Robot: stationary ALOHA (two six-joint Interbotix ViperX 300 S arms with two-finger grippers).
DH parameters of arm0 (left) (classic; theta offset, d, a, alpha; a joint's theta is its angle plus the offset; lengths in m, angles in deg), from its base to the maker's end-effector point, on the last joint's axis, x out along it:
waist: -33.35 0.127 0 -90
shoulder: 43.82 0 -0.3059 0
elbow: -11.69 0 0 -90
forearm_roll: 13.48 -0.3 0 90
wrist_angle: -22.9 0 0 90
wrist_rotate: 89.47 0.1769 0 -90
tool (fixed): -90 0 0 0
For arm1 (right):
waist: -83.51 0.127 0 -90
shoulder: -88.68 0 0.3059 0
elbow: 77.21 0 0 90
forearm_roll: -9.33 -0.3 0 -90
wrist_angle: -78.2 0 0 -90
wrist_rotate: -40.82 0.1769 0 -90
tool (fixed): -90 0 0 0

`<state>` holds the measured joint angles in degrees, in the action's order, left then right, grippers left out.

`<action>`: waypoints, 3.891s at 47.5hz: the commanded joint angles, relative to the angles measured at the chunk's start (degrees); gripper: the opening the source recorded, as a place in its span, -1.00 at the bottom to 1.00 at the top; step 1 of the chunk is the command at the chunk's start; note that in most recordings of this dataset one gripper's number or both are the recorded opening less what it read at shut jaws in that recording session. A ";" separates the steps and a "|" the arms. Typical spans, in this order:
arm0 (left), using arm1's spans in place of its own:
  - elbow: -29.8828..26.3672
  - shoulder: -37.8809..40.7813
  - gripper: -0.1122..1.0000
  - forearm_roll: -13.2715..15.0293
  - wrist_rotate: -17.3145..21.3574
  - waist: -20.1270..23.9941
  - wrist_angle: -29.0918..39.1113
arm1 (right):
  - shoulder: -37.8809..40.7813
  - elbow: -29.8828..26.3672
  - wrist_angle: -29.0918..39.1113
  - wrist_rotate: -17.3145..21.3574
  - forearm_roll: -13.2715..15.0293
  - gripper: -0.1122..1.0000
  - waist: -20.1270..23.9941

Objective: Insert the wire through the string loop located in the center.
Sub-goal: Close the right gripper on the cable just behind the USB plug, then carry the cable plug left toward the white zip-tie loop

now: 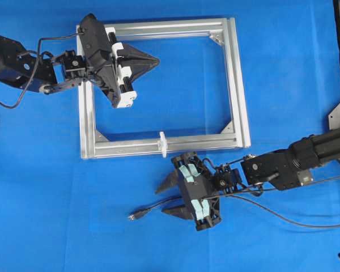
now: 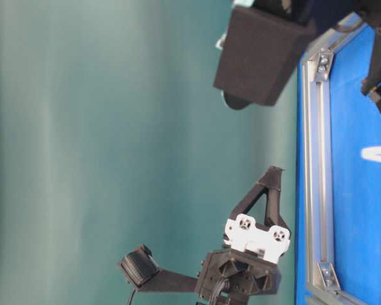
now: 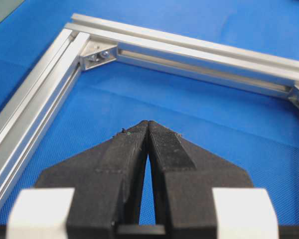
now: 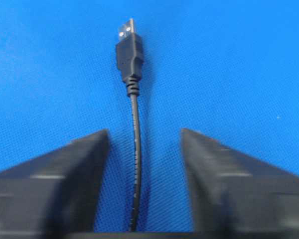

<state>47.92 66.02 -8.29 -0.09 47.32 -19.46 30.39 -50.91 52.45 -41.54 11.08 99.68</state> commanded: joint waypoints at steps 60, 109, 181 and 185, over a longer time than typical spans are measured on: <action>-0.26 -1.76 -0.80 -0.09 0.00 0.18 0.53 | -12.30 -0.97 10.81 0.18 -0.35 -0.83 0.09; -0.26 -1.85 -0.80 -0.09 -0.09 0.09 0.53 | -15.03 3.08 10.55 0.18 -1.23 -0.83 0.00; -0.18 -1.85 -0.80 -0.09 -0.09 0.00 0.53 | -26.28 17.75 7.73 -0.62 -3.16 -0.83 -12.30; -0.18 -1.76 -0.80 -0.09 -0.09 0.00 0.53 | -26.28 17.75 7.56 -0.62 -3.16 -0.83 -12.48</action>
<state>48.10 66.02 -8.20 -0.09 47.41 -18.67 5.07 -32.80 60.79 -42.06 7.92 87.46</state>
